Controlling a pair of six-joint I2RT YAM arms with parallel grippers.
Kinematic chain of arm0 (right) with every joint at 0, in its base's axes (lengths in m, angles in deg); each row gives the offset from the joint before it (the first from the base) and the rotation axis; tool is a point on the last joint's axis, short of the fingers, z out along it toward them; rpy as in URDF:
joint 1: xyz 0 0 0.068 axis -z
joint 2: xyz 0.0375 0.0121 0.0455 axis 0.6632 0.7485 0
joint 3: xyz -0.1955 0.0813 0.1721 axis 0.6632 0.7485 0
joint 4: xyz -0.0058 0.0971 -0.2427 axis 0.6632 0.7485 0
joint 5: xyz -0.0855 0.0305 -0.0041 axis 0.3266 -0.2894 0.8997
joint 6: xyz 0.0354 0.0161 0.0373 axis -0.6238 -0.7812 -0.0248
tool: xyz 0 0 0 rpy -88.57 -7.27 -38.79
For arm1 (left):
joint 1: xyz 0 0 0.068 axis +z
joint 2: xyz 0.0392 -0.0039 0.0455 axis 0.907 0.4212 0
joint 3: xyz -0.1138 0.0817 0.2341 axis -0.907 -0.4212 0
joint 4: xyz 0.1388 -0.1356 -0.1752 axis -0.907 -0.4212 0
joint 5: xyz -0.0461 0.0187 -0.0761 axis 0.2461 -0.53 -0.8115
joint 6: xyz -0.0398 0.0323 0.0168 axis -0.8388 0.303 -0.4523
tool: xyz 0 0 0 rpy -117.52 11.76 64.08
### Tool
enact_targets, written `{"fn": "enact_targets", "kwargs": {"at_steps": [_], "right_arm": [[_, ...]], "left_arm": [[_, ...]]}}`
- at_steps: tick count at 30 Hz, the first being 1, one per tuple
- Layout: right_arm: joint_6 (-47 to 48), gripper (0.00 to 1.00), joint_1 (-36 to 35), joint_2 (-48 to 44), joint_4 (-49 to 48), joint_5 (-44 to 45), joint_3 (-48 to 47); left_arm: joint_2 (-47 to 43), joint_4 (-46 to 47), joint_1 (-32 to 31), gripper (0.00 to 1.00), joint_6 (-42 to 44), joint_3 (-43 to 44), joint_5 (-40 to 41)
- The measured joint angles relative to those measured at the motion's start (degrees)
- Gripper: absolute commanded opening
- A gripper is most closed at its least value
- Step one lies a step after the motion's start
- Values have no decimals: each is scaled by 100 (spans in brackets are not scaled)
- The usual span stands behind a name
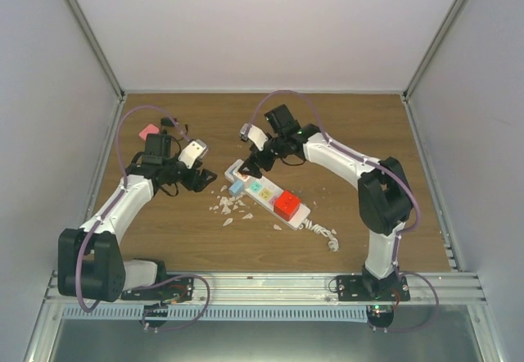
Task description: Pull the plug off the socket
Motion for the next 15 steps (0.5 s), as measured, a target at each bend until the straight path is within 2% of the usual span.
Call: {"fn": "enact_targets", "kwargs": {"at_steps": [15], "right_arm": [[-505,100,-505,734,2,643,-439]], "left_arm": [[-131,-11,20,79,0,-155,22]]}}
